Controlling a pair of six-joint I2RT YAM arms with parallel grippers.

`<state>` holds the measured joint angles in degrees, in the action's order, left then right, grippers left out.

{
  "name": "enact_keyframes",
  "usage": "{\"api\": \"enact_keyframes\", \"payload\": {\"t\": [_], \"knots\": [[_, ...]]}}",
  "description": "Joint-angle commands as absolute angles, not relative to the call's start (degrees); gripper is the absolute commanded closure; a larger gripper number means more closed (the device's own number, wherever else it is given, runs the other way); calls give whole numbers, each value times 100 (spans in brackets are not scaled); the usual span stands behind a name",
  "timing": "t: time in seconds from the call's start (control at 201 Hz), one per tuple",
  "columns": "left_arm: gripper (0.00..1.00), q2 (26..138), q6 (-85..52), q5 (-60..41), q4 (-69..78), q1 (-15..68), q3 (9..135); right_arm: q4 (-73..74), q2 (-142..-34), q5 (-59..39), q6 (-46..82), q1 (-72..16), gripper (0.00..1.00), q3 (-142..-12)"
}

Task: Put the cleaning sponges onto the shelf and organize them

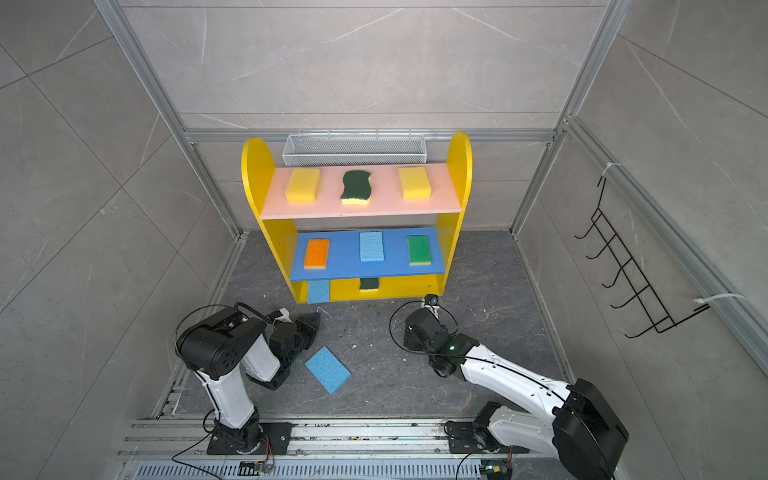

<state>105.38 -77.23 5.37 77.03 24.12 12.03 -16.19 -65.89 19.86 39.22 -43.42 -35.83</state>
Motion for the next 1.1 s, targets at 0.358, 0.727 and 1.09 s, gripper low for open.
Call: {"api": "enact_keyframes", "payload": {"t": [0.358, 0.727, 1.09], "knots": [[97, 11242, -8762, 459, 8109, 2450, 1750, -1563, -6295, 2102, 3903, -4317, 29, -3412], [100, 11321, -9148, 803, 8112, 2485, 1702, -1512, -6287, 2091, 3903, -4320, 28, -3384], [100, 11471, -9551, 2577, 8104, 3334, 1978, -1520, -6210, 2124, 3887, -4322, 28, -3367]]}}
